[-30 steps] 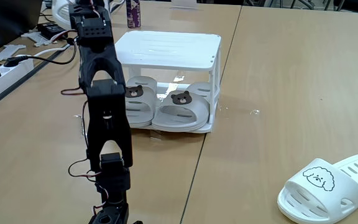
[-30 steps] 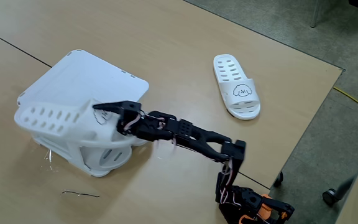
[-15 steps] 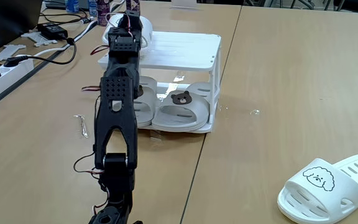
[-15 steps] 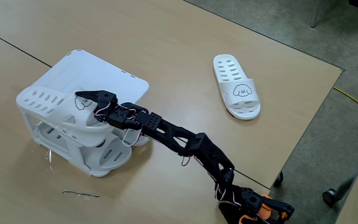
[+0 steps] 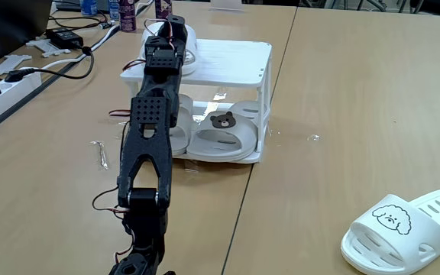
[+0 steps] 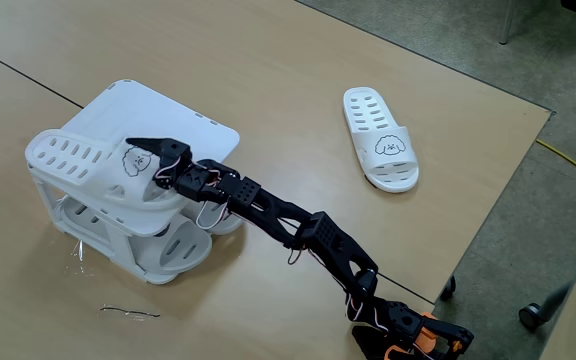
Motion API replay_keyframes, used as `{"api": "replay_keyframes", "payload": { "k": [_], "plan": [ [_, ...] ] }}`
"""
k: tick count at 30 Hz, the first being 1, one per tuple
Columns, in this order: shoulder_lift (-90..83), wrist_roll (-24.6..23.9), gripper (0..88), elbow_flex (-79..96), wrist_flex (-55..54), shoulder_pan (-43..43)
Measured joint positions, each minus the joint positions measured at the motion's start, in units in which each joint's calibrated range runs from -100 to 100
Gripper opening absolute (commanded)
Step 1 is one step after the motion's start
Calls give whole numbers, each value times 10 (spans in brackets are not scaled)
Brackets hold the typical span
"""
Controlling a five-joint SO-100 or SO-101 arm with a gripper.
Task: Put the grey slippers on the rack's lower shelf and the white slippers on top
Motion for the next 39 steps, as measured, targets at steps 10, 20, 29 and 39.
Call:
{"api": "replay_keyframes", "payload": {
  "k": [10,20,29,39],
  "plan": [
    [-129,0,287,182,0,-9],
    [-309,0,287,441,0,-1],
    [-629,0,129,717,0,49],
    [-969,0,6,1042,-118,167]
  ]
}}
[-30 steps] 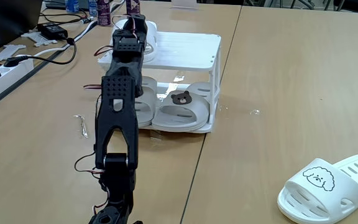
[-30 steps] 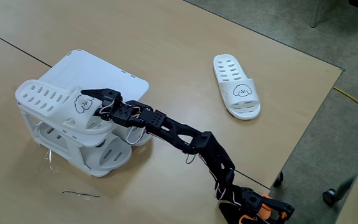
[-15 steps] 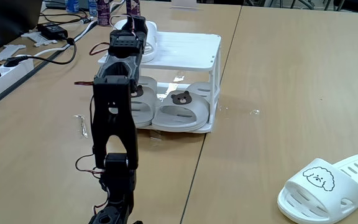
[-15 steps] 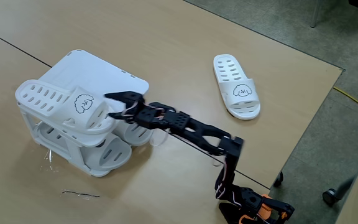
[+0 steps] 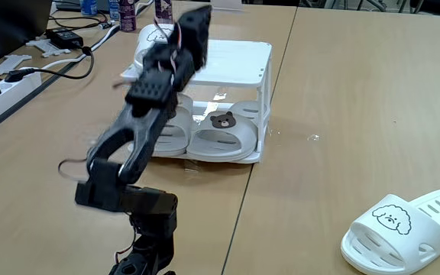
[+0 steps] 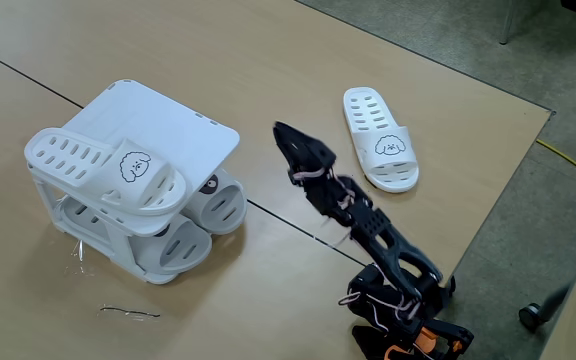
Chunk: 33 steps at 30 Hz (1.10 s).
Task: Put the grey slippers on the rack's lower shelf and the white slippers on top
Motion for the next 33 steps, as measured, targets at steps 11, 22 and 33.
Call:
{"api": "replay_keyframes", "payload": {
  "k": [11,22,33],
  "plan": [
    [195,0,6,482,-511,61],
    [588,0,11,402,-749,378],
    [777,0,279,154,-751,509]
  ]
}}
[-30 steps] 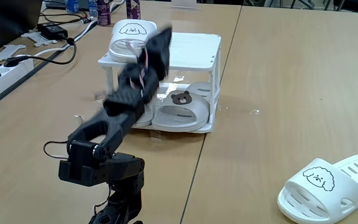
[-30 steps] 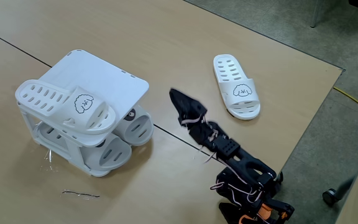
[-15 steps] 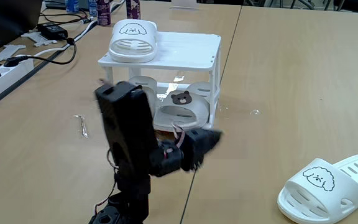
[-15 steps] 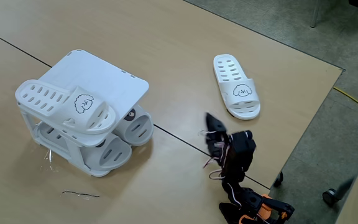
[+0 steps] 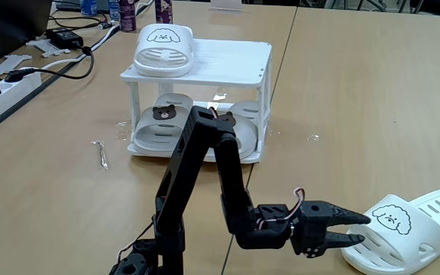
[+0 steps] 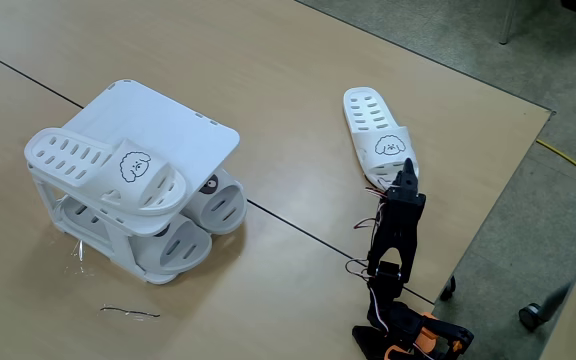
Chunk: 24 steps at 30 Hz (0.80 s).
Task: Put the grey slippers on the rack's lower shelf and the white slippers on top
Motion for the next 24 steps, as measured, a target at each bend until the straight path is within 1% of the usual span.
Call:
{"api": "replay_keyframes", "payload": {
  "k": [1,3,10,17,22,23,24],
  "plan": [
    [11,0,301,-21,0,0],
    [29,0,315,-53,0,0],
    [113,0,315,-172,0,-2],
    [200,0,315,-323,0,-51],
    [280,0,309,-438,6,-52],
    [292,0,299,-460,14,-53],
    [303,0,227,-479,21,-53]
  ]
}}
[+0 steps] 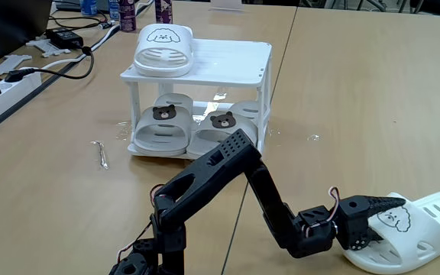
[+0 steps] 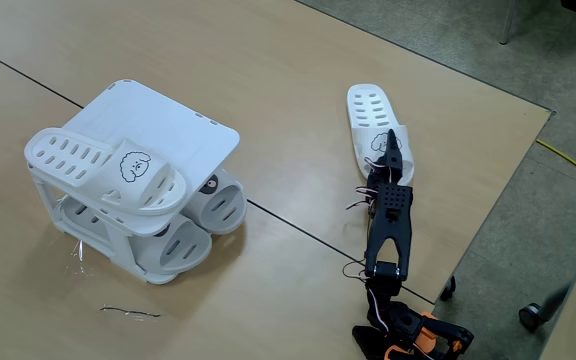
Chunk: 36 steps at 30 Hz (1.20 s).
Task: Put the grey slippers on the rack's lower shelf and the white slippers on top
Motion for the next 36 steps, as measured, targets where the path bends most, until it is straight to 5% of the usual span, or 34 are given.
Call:
{"api": "replay_keyframes", "payload": {
  "k": [2,3,11,17,29,36],
  "plan": [
    [14,0,23,-36,19,-4],
    [14,0,6,-45,24,-10],
    [7,0,7,-132,138,-18],
    [-176,0,7,-211,443,-2],
    [-584,0,7,-220,839,-7],
    [-741,0,7,-221,922,-138]
  ]
}}
